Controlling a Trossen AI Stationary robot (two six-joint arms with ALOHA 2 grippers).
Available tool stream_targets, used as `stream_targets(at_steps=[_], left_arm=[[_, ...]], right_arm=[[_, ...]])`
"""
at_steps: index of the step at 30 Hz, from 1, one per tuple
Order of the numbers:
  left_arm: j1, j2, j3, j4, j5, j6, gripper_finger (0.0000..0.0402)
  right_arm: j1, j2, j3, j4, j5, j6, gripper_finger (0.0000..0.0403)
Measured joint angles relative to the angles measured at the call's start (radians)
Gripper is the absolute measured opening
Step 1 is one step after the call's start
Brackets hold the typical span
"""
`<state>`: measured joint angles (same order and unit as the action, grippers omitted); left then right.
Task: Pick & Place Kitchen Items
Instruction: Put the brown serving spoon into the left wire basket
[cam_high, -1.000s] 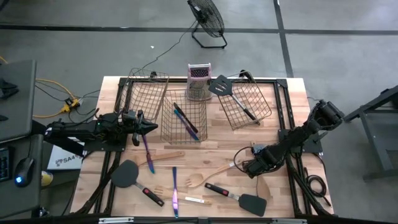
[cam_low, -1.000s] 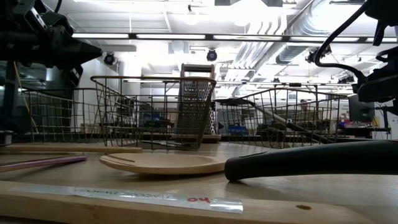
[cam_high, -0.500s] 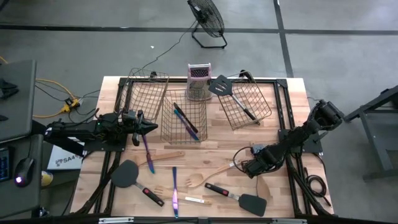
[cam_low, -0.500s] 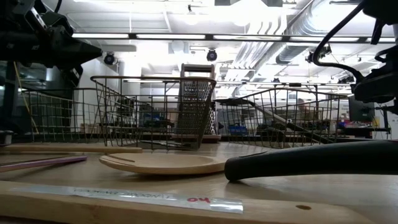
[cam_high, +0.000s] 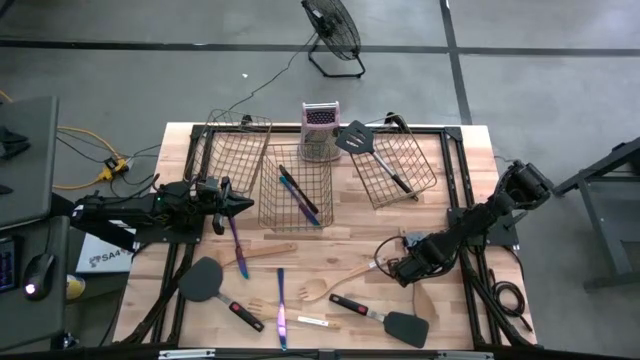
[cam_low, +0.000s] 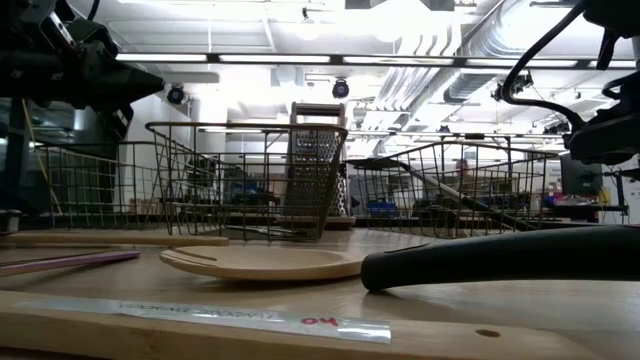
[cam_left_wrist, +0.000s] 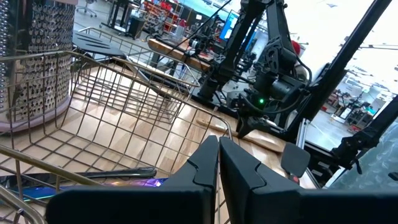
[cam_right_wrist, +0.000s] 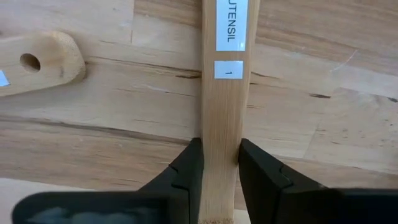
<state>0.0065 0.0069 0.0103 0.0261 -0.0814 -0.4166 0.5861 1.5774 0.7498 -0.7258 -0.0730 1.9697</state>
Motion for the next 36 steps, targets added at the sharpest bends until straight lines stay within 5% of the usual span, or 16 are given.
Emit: stream_targets(at_steps=[17, 36], left_arm=[[0.0, 0.0, 0.0, 0.0, 0.0, 0.0, 0.0015], [0.0, 0.0, 0.0, 0.0, 0.0, 0.0, 0.0015]], right_arm=[[0.03, -0.137, -0.005, -0.025, 0.057, -0.064, 0.0078], [0.082, -0.438, -0.002, -0.029, 0.324, -0.26, 0.0077]])
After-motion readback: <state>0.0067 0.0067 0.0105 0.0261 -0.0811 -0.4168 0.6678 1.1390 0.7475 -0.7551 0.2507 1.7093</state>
